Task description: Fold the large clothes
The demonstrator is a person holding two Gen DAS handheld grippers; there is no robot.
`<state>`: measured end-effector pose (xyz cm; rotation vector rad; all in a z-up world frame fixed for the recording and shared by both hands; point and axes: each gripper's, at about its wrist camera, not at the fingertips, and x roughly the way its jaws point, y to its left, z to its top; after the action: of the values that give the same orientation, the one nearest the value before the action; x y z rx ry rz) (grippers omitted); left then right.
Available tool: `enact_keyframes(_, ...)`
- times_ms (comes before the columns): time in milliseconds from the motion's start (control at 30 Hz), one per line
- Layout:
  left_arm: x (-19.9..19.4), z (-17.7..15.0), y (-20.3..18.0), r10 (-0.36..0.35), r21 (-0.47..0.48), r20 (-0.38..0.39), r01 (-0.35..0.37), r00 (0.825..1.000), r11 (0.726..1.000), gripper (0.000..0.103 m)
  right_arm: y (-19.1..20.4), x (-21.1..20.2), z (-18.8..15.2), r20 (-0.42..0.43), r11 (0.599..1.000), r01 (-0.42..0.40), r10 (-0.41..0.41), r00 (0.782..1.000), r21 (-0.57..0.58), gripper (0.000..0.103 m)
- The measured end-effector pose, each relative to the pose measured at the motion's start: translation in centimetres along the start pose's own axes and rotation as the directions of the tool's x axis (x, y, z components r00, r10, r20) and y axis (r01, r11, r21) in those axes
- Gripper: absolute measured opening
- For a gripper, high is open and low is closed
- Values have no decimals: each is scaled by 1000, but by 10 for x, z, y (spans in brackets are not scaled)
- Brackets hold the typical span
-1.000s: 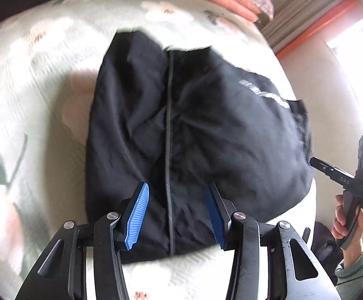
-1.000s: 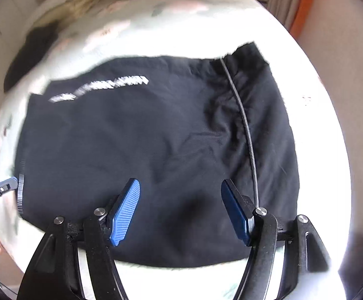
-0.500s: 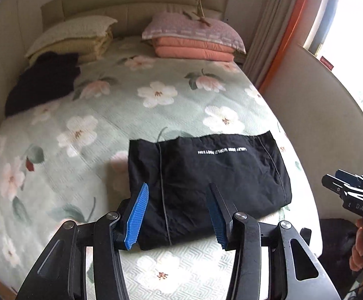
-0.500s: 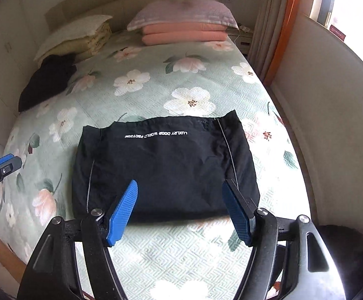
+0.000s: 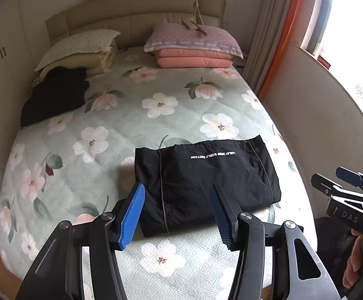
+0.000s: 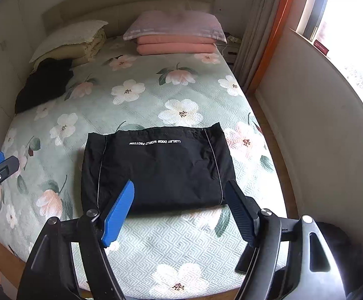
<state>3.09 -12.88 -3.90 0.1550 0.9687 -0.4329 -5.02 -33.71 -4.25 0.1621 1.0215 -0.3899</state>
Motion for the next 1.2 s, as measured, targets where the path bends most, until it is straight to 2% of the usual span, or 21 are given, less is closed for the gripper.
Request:
enact_keyframes(233,31,-15,6,7,-59,-79,-12,997,998,56,9,30,-2,-78,1000,-3,3,997,5,77)
enact_keyframes(400,62,-33,11,19,-102,-155,-35,988,994,56,11,55,-9,-135,999,-24,28,990,26,77)
enact_keyframes(533,76,-42,14,28,-113,-194,-50,981,992,56,15,63,-14,-148,999,-29,32,989,21,77)
enact_keyframes(700,76,-41,15,47,-106,-206,-70,977,992,56,18,62,-15,-146,999,-29,31,989,13,77)
enact_keyframes(900,62,-34,12,70,-93,-181,-88,981,992,56,13,56,-13,-133,999,-28,30,991,19,77)
enact_keyframes(1000,59,-33,10,53,-107,-193,-75,980,991,56,11,56,-13,-137,1000,-26,28,990,16,77)
enact_keyframes(1100,58,-34,10,-9,-158,-217,-26,976,987,56,9,53,-13,-137,1000,-18,20,990,10,77)
enact_keyframes(1200,56,-33,8,8,-154,-211,-41,977,987,56,4,52,-12,-137,1000,-19,21,990,14,77)
